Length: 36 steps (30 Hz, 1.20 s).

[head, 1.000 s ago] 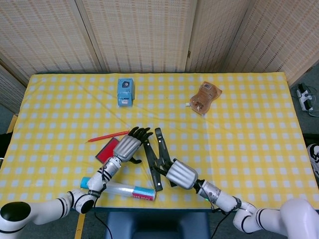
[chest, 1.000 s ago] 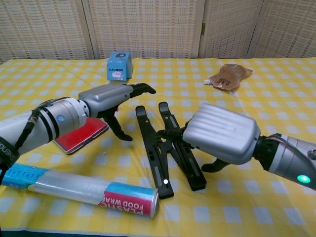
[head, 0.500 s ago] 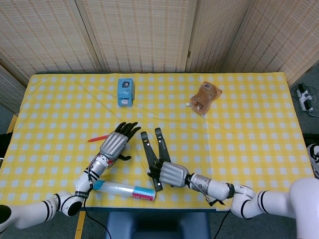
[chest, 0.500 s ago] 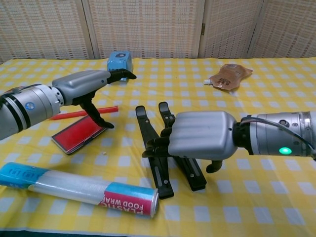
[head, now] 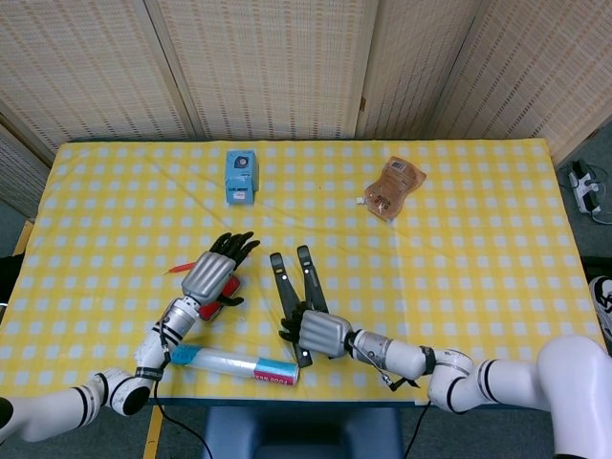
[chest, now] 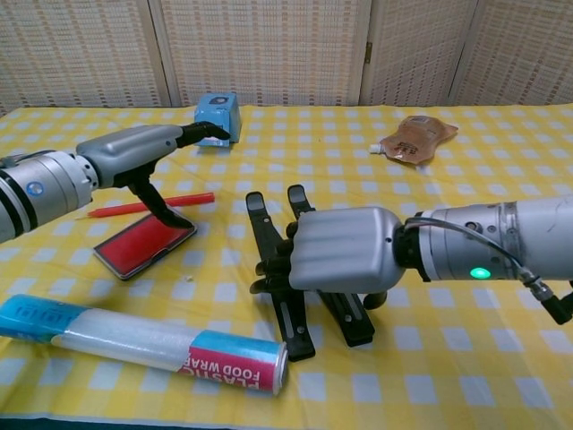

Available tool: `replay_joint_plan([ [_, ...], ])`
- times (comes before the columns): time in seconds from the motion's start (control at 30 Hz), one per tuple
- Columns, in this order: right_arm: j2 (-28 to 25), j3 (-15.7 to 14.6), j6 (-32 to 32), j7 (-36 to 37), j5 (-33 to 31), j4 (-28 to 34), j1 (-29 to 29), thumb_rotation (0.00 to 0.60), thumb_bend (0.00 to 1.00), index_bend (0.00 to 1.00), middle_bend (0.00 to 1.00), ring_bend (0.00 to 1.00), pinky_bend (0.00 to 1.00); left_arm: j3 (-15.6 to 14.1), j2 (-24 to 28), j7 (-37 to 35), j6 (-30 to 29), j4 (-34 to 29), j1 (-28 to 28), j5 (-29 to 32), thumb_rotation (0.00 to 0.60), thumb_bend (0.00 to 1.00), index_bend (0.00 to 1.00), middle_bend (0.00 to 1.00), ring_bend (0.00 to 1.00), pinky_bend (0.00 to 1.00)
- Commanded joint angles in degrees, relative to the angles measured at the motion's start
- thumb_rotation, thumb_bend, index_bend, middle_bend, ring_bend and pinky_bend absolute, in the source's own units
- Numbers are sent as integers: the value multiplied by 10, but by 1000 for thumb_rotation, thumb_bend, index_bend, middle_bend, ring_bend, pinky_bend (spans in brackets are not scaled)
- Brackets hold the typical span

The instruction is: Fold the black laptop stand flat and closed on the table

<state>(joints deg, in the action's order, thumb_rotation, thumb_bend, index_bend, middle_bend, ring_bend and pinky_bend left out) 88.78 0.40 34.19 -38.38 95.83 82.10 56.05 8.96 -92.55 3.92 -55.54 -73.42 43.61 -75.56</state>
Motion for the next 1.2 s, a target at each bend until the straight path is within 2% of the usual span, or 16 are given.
replay_joint_plan([
  [0.03,10,1,-7,-8,-1,-8,8,600,132,0,123,198,249,0,1,-2,0,0,-1,0,600,116,0,0,0,0],
  [0.23,24,3,-16,-27,-4,-21,21,600,131,30,151,199,235,-1,4,-7,-3,1,-5,-1,600,113,0,0,0,0],
  [0.57,35,-5,6,-25,6,-45,26,600,141,324,315,257,234,1,4,-16,-7,4,-8,-3,600,113,0,0,0,0],
  [0.8,43,-14,44,5,28,-76,26,600,251,544,485,368,235,2,1,-20,-9,9,-7,-6,600,113,0,0,0,0],
  [0.93,46,-17,63,23,38,-87,25,600,258,595,525,396,238,3,2,-20,-9,9,-7,-5,600,113,0,0,0,0],
  [1.0,43,-17,67,27,37,-87,25,600,259,575,501,386,236,3,4,-14,-9,9,-6,-6,600,113,0,0,0,0],
  [1.03,39,-15,65,21,32,-84,22,600,259,508,453,361,226,3,5,-5,-12,10,-6,-6,600,113,0,0,0,0],
  [1.07,36,-12,63,12,24,-79,19,600,260,418,392,327,209,3,6,2,-14,10,-6,-7,600,113,0,0,0,0],
  [1.13,28,-3,68,-8,3,-58,8,600,262,152,220,221,155,6,10,11,-20,4,-7,-5,600,113,0,0,0,0],
  [1.2,18,5,78,-23,-16,-36,-6,600,264,35,133,174,130,9,15,17,-23,-2,-8,-2,600,113,0,0,0,0],
])
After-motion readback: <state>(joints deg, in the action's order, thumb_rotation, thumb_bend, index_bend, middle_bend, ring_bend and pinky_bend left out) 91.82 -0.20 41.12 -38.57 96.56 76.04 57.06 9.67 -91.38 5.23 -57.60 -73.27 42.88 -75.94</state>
